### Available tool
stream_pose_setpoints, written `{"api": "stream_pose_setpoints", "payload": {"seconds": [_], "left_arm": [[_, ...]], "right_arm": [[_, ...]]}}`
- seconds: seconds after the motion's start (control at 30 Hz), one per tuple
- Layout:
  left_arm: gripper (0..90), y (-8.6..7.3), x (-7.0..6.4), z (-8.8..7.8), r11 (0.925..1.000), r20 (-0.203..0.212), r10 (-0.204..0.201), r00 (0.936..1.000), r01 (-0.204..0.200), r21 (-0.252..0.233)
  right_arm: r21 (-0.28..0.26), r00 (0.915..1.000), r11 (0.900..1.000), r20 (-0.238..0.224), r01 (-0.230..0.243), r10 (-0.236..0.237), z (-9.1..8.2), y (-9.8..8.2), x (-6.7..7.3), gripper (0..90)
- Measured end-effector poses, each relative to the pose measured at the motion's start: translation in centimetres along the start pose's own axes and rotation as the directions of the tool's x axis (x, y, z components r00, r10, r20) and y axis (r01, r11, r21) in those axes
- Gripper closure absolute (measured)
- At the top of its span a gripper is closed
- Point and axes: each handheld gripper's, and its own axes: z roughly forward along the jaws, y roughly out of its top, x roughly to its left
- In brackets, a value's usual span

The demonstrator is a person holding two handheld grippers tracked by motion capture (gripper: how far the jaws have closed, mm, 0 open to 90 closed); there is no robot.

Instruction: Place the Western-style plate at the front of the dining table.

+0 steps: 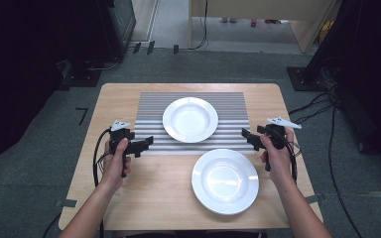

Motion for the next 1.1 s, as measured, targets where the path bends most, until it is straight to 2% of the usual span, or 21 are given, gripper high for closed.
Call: {"api": "stream_pose_setpoints", "payload": {"seconds": [0.13, 0.5, 0.6, 0.83, 1.1], "left_arm": [[18.0, -0.5, 0.1, -0.8, 0.9999, -0.010, 0.011, 0.9999, -0.011, -0.005], [17.7, -2.2, 0.4, -2.7, 0.9998, -0.016, 0.010, 0.9998, -0.010, -0.016], [17.2, -2.7, 0.4, -3.1, 0.9998, -0.011, 0.003, 0.9999, -0.003, -0.022], [16.3, -3.9, 0.5, -3.9, 0.9996, -0.023, 0.021, 0.9995, -0.022, -0.020], [15.1, -5.2, 1.5, -5.0, 0.9995, -0.042, -0.001, 0.9991, 0.000, -0.031]], "right_arm": [[-0.009, 1.0000, 1.000, -0.006, -0.006, 0.006, -1.1, -0.5, -0.3, 28.2], [-0.015, 0.9999, 1.000, -0.008, 0.012, -0.012, -4.0, -2.3, -1.2, 28.1], [-0.022, 1.0000, 1.000, -0.002, 0.006, -0.006, -4.7, -2.8, -1.4, 28.2], [-0.034, 0.9999, 0.999, 0.015, -0.006, 0.006, -6.1, -4.2, -2.2, 28.5], [-0.047, 0.9997, 0.999, 0.019, -0.011, 0.012, -7.4, -5.9, -3.1, 28.5]]}}
